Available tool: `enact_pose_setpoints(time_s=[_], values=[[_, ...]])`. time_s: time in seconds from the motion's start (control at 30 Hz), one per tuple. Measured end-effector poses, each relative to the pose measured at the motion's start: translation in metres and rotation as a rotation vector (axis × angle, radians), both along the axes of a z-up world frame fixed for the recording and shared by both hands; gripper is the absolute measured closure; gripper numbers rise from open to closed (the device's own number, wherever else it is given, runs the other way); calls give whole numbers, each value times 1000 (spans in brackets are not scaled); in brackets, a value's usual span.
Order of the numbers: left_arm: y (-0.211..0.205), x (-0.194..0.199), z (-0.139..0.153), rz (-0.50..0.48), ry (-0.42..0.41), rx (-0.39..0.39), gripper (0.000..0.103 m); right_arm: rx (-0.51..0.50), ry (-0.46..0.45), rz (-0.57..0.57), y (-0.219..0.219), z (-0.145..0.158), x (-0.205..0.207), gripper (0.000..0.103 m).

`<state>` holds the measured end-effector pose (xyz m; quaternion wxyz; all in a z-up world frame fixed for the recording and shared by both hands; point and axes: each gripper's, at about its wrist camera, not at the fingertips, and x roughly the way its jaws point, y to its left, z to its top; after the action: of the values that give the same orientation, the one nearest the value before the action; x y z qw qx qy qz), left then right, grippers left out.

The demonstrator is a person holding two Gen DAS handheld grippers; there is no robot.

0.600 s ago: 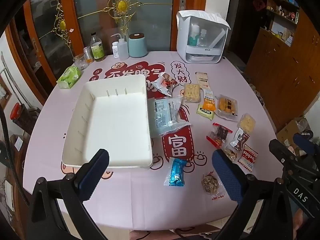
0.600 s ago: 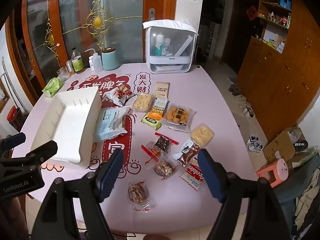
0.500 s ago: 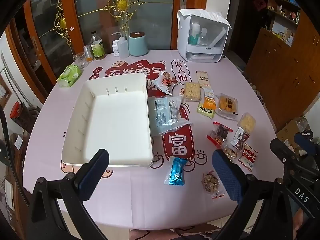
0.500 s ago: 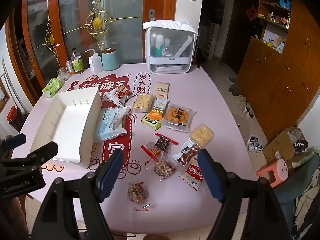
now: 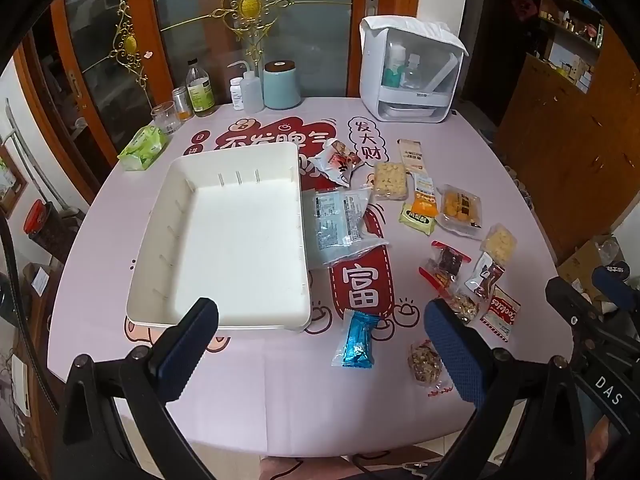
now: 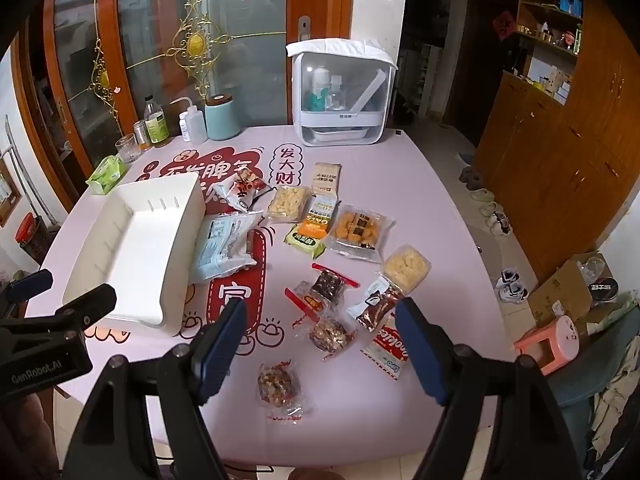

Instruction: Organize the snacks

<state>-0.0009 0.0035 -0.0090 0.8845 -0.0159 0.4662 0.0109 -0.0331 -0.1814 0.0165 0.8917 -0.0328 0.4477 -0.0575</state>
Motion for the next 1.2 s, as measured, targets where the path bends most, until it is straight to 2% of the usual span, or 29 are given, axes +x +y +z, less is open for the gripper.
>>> enact_pose_setpoints(time_s=[0.2, 1.2], values=[[1, 1, 1, 7, 4, 13, 1, 9, 5, 3, 11, 1, -1, 26], [2, 3, 2, 12, -7, 34, 1, 25, 8, 8, 1, -5, 6, 26]])
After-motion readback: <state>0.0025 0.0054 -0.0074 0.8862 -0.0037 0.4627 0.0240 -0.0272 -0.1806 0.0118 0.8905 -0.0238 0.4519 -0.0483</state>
